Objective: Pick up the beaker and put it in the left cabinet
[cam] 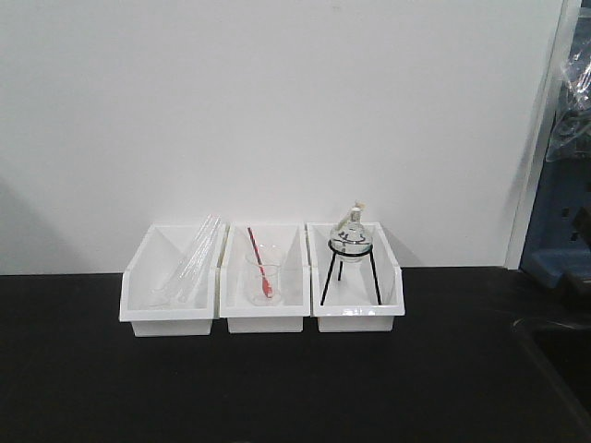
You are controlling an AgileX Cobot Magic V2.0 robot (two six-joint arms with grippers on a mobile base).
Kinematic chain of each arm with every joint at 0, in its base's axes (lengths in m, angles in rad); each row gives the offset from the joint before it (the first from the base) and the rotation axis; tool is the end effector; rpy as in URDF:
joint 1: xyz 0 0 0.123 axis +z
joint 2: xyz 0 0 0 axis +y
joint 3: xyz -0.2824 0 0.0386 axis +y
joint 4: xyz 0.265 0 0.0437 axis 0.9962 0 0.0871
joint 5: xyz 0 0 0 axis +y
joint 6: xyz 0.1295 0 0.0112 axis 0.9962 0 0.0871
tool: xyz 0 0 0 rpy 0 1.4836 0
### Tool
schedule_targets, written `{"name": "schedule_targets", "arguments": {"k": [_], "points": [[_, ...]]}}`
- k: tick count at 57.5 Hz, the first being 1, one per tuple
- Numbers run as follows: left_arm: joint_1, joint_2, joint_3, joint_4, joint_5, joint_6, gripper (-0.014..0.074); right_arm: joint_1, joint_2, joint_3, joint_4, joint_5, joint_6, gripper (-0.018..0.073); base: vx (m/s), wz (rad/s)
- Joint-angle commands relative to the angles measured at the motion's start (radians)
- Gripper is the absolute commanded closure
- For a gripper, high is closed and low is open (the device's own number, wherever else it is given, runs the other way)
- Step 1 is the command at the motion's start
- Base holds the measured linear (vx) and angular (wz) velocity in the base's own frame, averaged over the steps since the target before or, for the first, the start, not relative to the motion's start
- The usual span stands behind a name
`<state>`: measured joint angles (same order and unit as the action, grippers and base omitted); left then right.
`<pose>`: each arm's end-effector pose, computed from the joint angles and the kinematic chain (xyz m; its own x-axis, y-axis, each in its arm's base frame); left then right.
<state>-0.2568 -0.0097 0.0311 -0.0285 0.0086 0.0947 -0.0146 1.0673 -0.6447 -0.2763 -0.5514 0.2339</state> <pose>0.1092 -0.0287 0.2042 0.0720 0.0495 -0.9962 0.2500 0.9660 0.0661 0.2835 0.0144 0.3455 0.1980 -0.0060 -0.9802 -0.1250 0.9917 -0.0313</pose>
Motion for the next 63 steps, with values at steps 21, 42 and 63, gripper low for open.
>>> {"name": "schedule_targets", "arguments": {"k": [21, 42, 63], "points": [[-0.003, -0.019, 0.016, -0.008, -0.083, -0.004, 0.0595, -0.003, -0.015, -0.039, 0.01, 0.007, -0.002, -0.0169, 0.0, 0.0], [-0.003, -0.019, 0.016, -0.008, -0.083, -0.004, 0.0595, -0.003, 0.039, 0.018, -0.344, -0.055, 0.266, -0.0098, 0.0, 0.0], [-0.003, -0.019, 0.016, -0.008, -0.083, -0.004, 0.0595, -0.003, 0.398, 0.254, -0.642, -0.654, 0.411, -0.0025, 0.0, 0.0]]}}
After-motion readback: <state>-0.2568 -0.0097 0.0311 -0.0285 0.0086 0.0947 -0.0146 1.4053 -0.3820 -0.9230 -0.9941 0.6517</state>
